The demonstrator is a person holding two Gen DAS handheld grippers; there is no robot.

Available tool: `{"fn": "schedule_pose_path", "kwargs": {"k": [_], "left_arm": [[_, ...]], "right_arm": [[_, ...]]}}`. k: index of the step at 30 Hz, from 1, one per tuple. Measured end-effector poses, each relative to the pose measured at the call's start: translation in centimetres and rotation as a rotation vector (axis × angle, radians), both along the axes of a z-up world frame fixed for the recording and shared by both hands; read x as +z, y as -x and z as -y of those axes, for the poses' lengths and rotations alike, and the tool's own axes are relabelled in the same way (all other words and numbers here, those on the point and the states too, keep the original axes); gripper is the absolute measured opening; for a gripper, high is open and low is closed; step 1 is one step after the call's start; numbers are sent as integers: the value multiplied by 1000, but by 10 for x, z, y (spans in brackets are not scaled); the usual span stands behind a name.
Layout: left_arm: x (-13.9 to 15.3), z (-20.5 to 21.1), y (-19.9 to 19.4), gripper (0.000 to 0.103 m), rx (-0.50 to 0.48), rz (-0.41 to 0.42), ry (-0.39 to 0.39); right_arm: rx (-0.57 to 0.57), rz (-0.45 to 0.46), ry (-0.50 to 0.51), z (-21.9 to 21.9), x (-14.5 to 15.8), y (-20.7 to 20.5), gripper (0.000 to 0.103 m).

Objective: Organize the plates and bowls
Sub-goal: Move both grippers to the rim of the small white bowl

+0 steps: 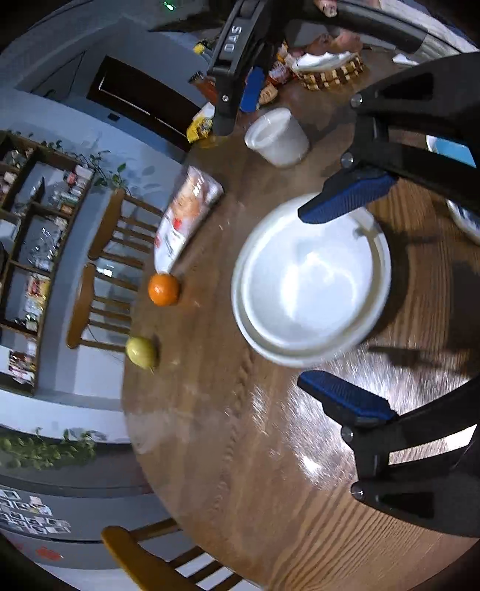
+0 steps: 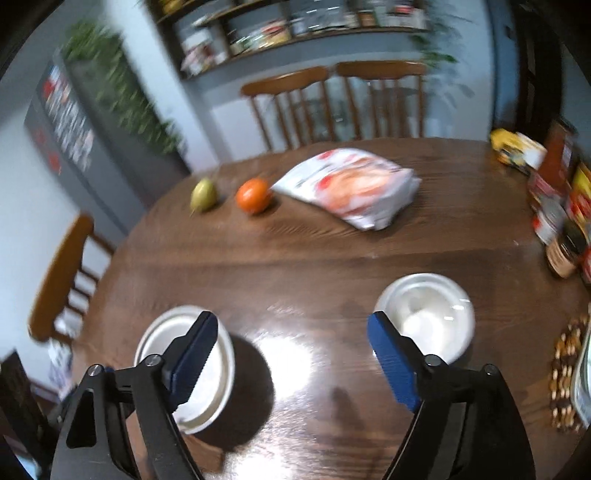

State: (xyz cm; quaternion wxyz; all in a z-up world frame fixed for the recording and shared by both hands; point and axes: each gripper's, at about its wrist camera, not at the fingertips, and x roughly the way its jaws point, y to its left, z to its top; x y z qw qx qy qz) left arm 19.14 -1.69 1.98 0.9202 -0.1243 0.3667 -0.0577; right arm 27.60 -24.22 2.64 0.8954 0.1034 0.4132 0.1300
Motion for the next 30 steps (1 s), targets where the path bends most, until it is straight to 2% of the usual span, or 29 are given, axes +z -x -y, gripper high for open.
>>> {"fn": "schedule_pose_path", "kwargs": {"k": [3, 7, 10, 13, 18, 22, 24, 27, 30], "left_arm": [[19, 28, -1, 81, -86, 19, -24], [47, 67, -4, 81, -149, 80, -73], [59, 86, -13, 82, -188, 103, -65], [63, 106, -26, 82, -220, 92, -57], [53, 140, -49, 82, -304, 26, -11], [32, 167, -74, 82, -307, -12, -59], [21, 176, -86, 82, -307, -37, -85], [5, 182, -100, 82, -336, -81, -74], [-4, 184, -109, 82, -355, -97, -53]], "right_arm": [[-80, 16, -10, 27, 6, 2, 85], [-126, 20, -90, 58, 12, 2, 85], [-152, 35, -112, 71, 15, 5, 85], [-182, 44, -137, 85, 16, 7, 85], [-216, 38, -162, 103, 10, 3, 85], [-236, 2, -192, 110, -3, -8, 85], [-291, -9, -184, 114, -8, -11, 85], [-306, -25, -140, 113, -14, -18, 85], [-266, -79, -189, 112, -26, -27, 85]]}}
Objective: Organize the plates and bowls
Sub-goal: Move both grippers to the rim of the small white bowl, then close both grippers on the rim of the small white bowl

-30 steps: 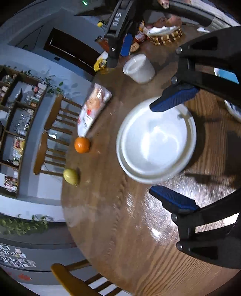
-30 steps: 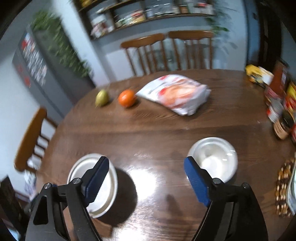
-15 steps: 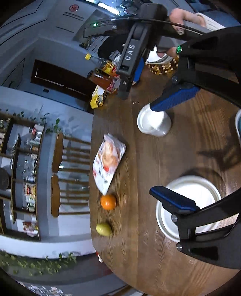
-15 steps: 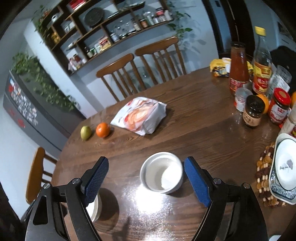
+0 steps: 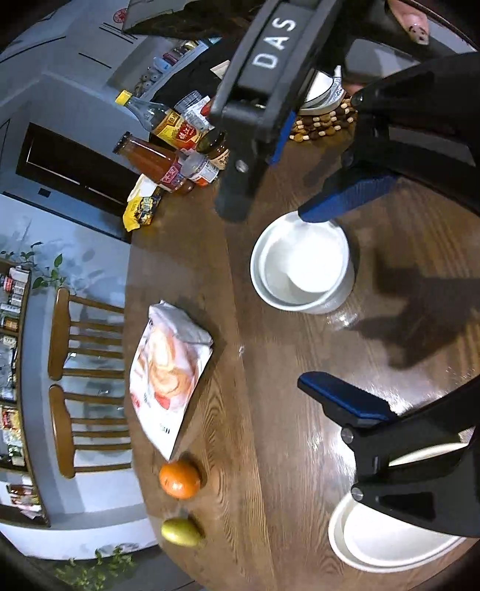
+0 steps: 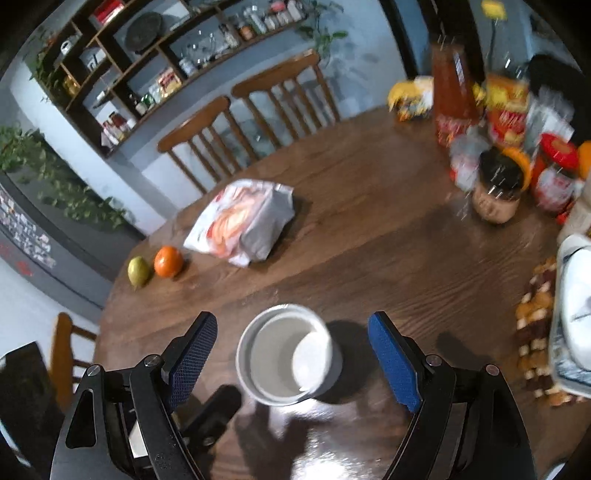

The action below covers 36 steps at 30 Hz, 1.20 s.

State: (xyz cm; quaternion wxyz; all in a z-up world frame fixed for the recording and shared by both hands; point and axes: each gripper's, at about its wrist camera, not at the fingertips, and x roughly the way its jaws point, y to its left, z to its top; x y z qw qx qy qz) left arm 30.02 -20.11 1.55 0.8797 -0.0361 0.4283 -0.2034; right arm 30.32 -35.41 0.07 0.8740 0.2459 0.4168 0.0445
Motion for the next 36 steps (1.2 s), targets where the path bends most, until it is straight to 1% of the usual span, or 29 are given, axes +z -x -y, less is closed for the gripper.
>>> {"fn": "schedule_pose_path", "kwargs": {"k": [1, 4, 6, 7, 9, 12, 14, 15, 18, 21, 22, 26, 31, 34, 36], "left_arm": [[-2, 1, -2, 82, -6, -6, 5], [-9, 5, -7, 82, -40, -28, 36], [-15, 7, -11, 82, -82, -58, 86], [-18, 9, -12, 82, -90, -67, 95], [-22, 12, -11, 82, -94, -69, 93], [-26, 16, -12, 81, -111, -79, 64], [-27, 15, -12, 82, -113, -66, 70], [-28, 15, -13, 82, -112, -75, 70], [-32, 15, -15, 81, -113, -88, 71], [-32, 15, -14, 77, -113, -79, 72], [-33, 14, -15, 74, -115, -80, 77], [-36, 13, -18, 66, -119, -99, 90], [-41, 13, -22, 62, -121, -132, 99], [-44, 12, -23, 58, -112, -139, 93], [-47, 12, -24, 57, -110, -142, 86]], "right_arm": [[20, -15, -19, -1, -5, -4, 85], [41, -42, -28, -4, -14, -9, 85], [49, -58, -30, -7, -19, -13, 85], [57, -67, -35, -8, -23, -14, 85], [69, -88, -43, -10, -30, -18, 85], [87, -111, -45, -12, -37, -21, 85], [96, -118, -68, -10, -41, -23, 85], [91, -120, -78, -9, -42, -24, 85], [92, -123, -71, -11, -43, -24, 85], [104, -131, -63, -15, -44, -25, 85], [105, -136, -64, -16, -44, -26, 85], [118, -161, -52, -19, -49, -28, 85], [125, -181, -36, -21, -54, -31, 85], [133, -178, -3, -25, -53, -30, 85], [131, -179, -1, -25, -53, -30, 85]]}}
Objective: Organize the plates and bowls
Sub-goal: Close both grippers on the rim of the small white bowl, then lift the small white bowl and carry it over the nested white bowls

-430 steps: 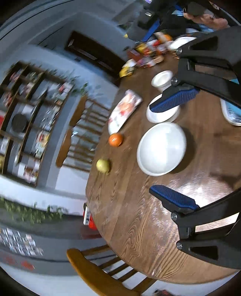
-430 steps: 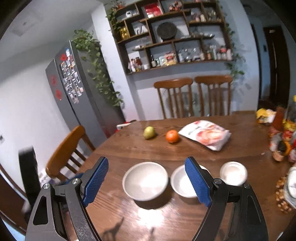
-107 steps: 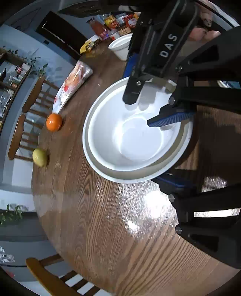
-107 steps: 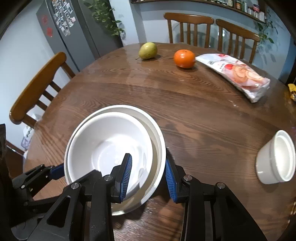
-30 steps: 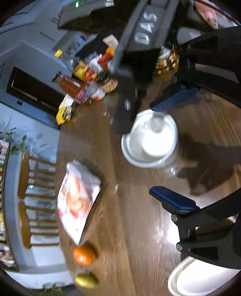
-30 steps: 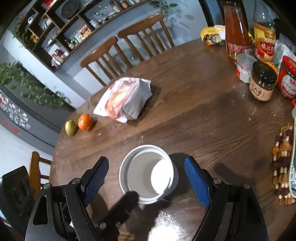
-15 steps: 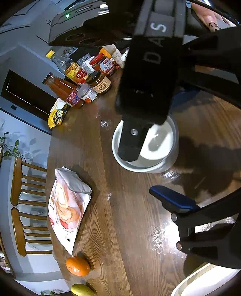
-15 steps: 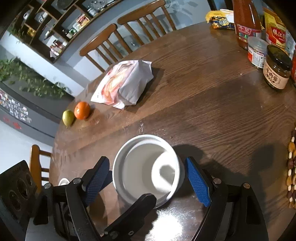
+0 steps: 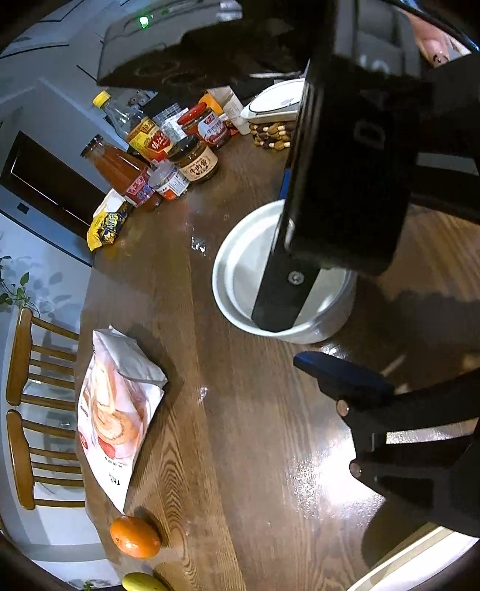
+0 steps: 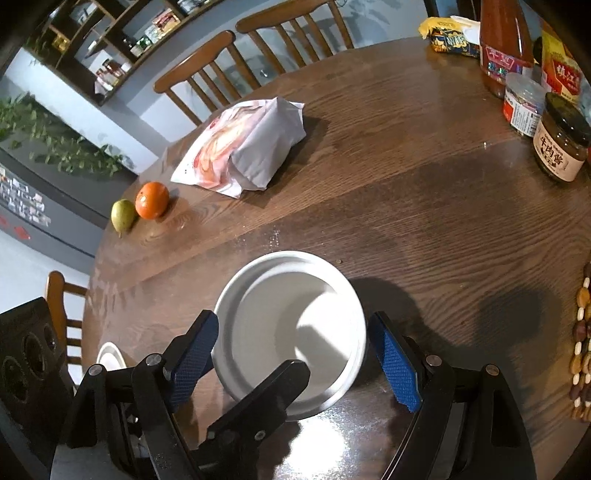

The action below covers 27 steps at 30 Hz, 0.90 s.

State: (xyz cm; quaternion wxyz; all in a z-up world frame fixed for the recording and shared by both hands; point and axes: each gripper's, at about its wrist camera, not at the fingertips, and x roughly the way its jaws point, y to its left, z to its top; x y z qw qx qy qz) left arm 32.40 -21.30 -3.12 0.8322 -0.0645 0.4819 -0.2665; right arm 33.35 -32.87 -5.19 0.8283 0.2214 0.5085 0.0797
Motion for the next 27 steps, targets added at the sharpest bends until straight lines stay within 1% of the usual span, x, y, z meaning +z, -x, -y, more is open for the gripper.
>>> {"fn": "schedule_pose_path", "kwargs": {"k": [2, 7, 9, 12, 16, 18, 21, 23, 27], "left_arm": [[-2, 0, 0, 54, 6, -1, -4], [-2, -1, -2, 50, 7, -8, 8], [-2, -2, -1, 47, 5, -8, 10], [-1, -1, -1, 47, 22, 5, -19], [0, -7, -3, 47, 45, -7, -43], [0, -8, -4, 47, 56, -7, -61], [1, -8, -2, 47, 62, 7, -90], [0, -9, -2, 47, 63, 7, -92], [1, -11, -2, 47, 69, 1, -100]], "right_arm": [[2, -1, -2, 0, 0, 0, 85], [4, -1, -4, 1, -1, -1, 85], [8, 2, 3, 0, -1, -1, 85], [29, 1, -13, -2, -2, -1, 85], [41, 5, -7, -9, -1, -1, 84], [47, 6, 9, -15, 0, 0, 81], [55, 9, 33, -22, 0, 0, 81], [52, 10, 38, -23, 1, 0, 81], [44, 10, 36, -20, 1, 0, 74]]}}
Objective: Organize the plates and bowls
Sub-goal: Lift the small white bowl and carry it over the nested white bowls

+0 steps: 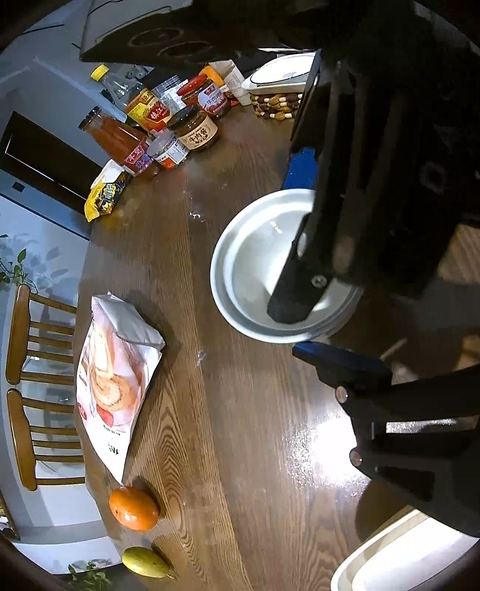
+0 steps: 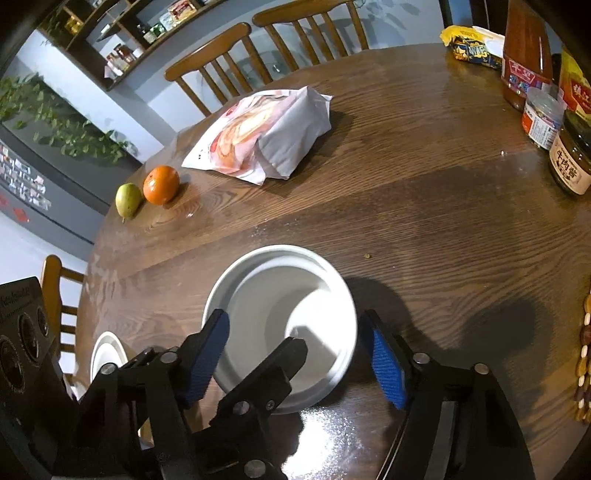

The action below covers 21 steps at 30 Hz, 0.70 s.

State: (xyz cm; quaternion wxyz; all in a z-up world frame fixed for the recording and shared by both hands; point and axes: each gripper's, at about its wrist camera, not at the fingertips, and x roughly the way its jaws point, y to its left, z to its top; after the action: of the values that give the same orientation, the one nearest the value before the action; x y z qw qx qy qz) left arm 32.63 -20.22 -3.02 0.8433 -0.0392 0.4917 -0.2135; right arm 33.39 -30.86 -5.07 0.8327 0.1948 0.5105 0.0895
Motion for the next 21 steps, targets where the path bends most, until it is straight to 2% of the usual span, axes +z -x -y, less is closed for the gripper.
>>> {"fn": "schedule_pose_path", "kwargs": {"k": [5, 12, 21], "left_arm": [[1, -1, 0, 48, 6, -2, -19], [1, -3, 1, 48, 13, -7, -33], [6, -6, 3, 49, 32, -1, -63]], "right_arm": [[8, 14, 24, -4, 1, 0, 66], [7, 19, 30, -6, 2, -1, 62], [23, 20, 16, -13, 5, 0, 62]]}}
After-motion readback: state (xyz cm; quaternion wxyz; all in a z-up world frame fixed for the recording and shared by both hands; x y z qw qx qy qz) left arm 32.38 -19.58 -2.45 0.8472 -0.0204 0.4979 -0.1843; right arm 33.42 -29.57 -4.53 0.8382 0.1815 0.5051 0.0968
